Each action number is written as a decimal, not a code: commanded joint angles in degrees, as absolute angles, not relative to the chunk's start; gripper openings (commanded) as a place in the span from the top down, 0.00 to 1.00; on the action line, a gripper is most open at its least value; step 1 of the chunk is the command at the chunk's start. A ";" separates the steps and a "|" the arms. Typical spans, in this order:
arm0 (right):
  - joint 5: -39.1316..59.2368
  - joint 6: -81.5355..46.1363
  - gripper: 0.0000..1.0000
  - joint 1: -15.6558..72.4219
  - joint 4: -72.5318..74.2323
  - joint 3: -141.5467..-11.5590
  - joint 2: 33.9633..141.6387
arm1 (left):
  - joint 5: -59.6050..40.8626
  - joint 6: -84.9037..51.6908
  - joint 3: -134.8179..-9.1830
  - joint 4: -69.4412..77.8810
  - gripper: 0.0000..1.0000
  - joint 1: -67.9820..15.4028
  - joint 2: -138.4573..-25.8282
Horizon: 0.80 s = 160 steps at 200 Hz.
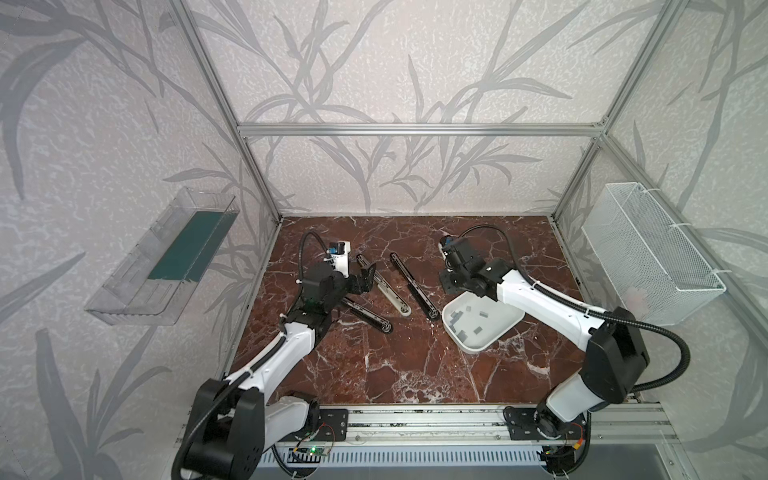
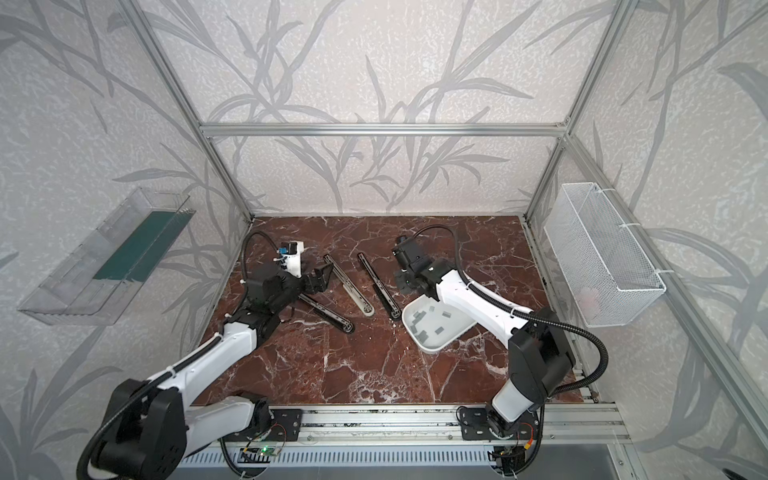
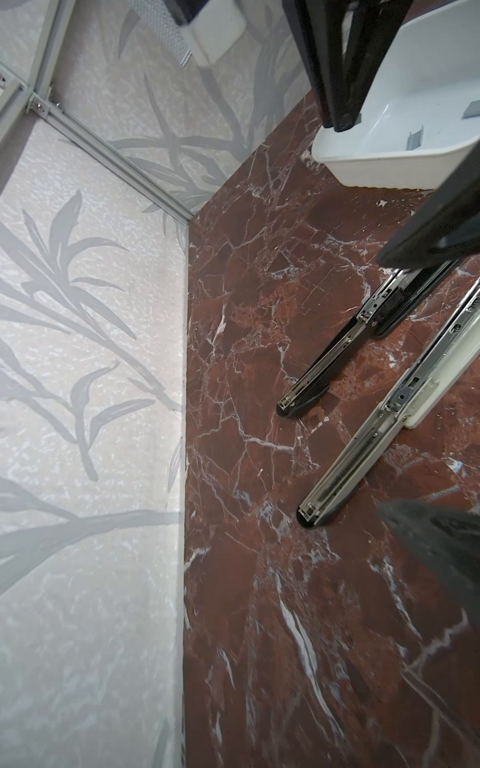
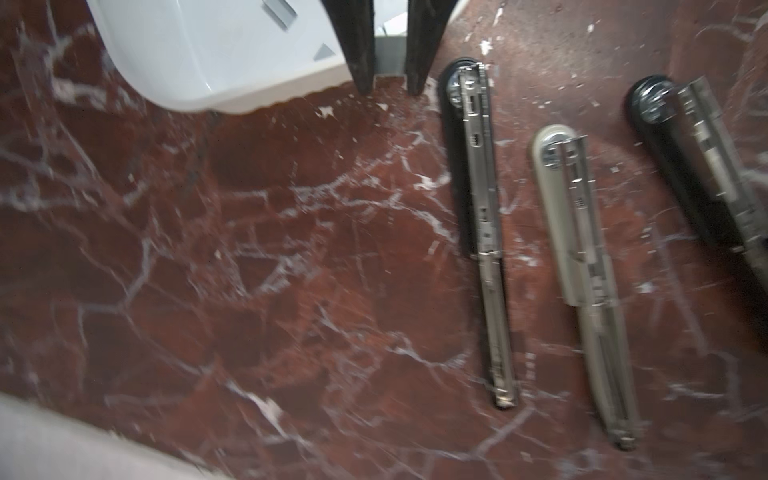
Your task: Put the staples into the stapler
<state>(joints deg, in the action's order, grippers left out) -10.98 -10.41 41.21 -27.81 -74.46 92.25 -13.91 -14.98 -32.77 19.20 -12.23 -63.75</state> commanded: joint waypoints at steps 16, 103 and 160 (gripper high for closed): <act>-4.06 2.53 0.91 49.17 -19.67 -78.44 96.59 | -0.76 -28.20 -29.92 2.09 0.12 -9.53 -56.88; 2.48 4.61 0.92 57.10 -18.21 -84.62 107.58 | -2.65 -49.21 -27.06 -6.90 0.18 -1.58 -58.00; 2.38 1.43 0.92 57.04 -20.17 -89.01 113.04 | -4.95 -51.99 -34.42 -6.69 0.26 -1.69 -69.62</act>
<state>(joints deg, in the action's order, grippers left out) 2.31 2.98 57.34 -19.25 -86.28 111.42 -4.56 -49.12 -30.59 -6.02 -1.80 -65.91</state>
